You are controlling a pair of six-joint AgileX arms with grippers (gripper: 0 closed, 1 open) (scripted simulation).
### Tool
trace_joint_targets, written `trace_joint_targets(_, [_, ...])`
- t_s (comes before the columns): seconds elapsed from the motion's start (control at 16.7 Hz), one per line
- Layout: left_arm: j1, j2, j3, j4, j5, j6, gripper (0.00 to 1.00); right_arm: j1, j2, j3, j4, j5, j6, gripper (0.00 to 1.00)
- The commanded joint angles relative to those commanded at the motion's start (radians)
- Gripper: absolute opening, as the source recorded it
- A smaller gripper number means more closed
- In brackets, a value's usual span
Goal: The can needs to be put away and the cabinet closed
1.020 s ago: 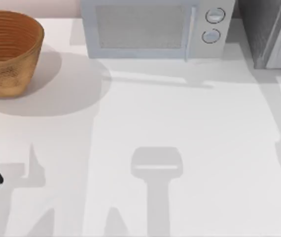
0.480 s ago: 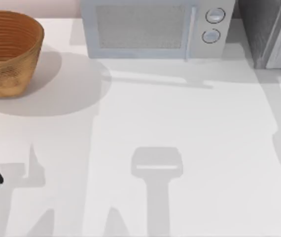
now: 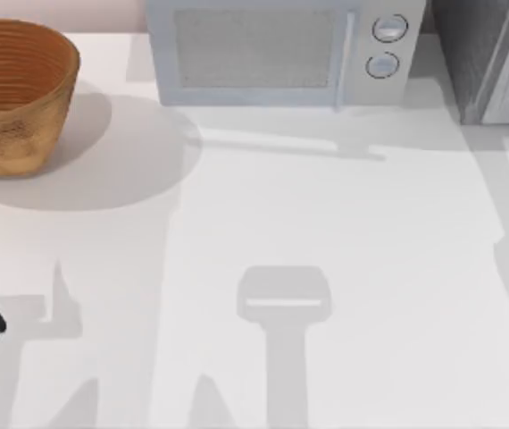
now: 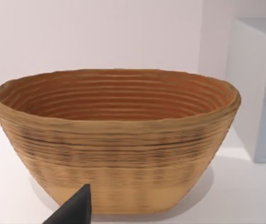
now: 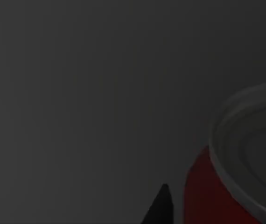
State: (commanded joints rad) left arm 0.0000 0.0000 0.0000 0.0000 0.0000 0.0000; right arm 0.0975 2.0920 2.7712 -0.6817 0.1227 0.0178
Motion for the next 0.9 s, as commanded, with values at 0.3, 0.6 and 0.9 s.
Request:
trace_joint_targets(0.3, [0.0,0.0,0.0,0.0,0.0,0.0,1.0,0.0,0.0,0.0,0.0,0.0,0.0,0.9])
trace_joint_targets(0.6, [0.0,0.0,0.0,0.0,0.0,0.0,1.0,0.0,0.0,0.0,0.0,0.0,0.0,1.0])
trace_joint_targets(0.9, [0.0,0.0,0.0,0.0,0.0,0.0,1.0,0.002,0.0,0.0,0.0,0.0,0.0,1.0])
